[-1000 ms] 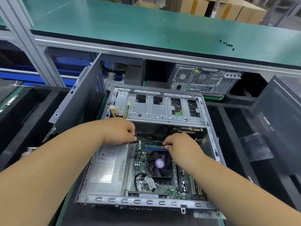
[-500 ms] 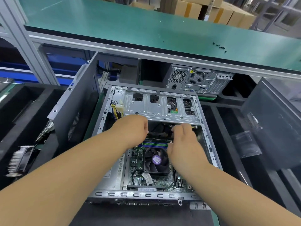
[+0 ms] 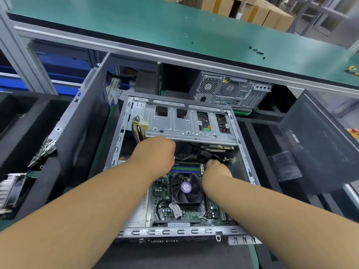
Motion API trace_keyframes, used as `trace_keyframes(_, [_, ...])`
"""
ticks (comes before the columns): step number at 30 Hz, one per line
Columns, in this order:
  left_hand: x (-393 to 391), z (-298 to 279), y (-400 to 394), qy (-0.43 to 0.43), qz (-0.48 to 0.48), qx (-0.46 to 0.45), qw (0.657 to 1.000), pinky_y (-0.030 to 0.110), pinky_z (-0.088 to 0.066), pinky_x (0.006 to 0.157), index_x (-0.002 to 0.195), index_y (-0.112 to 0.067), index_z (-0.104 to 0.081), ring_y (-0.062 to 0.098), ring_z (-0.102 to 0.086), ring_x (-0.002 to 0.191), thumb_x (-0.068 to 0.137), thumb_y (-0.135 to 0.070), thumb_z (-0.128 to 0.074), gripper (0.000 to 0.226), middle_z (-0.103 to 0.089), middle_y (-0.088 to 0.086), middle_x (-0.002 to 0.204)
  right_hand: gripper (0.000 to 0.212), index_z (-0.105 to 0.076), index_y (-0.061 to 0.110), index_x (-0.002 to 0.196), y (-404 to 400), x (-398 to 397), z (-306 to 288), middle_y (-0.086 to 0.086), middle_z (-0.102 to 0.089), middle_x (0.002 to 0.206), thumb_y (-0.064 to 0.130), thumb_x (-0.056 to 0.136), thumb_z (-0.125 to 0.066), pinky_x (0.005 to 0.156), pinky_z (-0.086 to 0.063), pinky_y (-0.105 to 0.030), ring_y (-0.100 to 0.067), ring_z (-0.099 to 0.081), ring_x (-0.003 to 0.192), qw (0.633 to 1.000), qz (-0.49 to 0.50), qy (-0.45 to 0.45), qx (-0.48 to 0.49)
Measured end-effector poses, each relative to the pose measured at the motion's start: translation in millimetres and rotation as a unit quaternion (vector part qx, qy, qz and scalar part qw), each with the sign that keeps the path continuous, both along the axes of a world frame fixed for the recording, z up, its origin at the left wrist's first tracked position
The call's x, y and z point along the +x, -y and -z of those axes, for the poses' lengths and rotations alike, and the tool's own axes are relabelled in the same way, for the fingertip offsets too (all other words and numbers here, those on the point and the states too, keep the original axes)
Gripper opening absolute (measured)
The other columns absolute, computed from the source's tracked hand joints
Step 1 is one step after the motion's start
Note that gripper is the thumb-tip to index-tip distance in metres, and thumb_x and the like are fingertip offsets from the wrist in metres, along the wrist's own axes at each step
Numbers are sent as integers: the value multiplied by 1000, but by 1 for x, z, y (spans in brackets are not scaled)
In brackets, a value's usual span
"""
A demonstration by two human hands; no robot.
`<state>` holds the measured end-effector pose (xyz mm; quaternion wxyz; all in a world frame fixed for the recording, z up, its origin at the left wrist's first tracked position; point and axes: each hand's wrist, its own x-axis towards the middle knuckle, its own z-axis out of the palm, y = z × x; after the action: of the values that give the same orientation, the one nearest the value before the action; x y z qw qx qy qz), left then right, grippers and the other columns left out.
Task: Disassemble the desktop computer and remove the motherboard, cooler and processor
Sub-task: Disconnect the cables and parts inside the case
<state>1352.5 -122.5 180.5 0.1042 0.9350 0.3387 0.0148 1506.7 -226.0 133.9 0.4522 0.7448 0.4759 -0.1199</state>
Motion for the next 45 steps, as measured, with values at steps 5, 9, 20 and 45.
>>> trace_keyframes(5, [0,1,-2,4,4,-18,1000,34,-54,66,86,-23,-65,22,-60,77,93,-29,-51,17,-63,-1,84,48,-34,20,150,4,17,18,-9,-36,151,27,103,-40,98,-42,-34,-33,-28,133,990,-77,80,-90])
trace_keyframes(9, [0,3,-4,10,1,-33,999,36,-55,69,86,-22,-65,23,-60,79,92,-29,-52,16,-63,-1,85,41,-49,22,138,5,12,32,-7,-56,132,14,97,-48,78,-35,-31,-31,-38,120,976,-158,105,-108])
trace_keyframes(20, [1,7,-5,10,-8,-50,999,36,-56,69,81,-21,-63,21,-59,74,85,-25,-52,12,-61,-2,80,29,-65,9,115,-20,26,18,-7,-66,112,2,88,-56,64,-49,-35,-29,-64,101,986,112,1,123])
trace_keyframes(45, [2,10,-7,11,-20,-54,998,34,-54,65,79,-23,-62,20,-57,71,79,-32,-52,13,-59,-3,76,34,-64,12,121,-30,51,33,-8,-63,122,2,89,-57,68,-43,-35,-30,-61,108,989,8,-9,145])
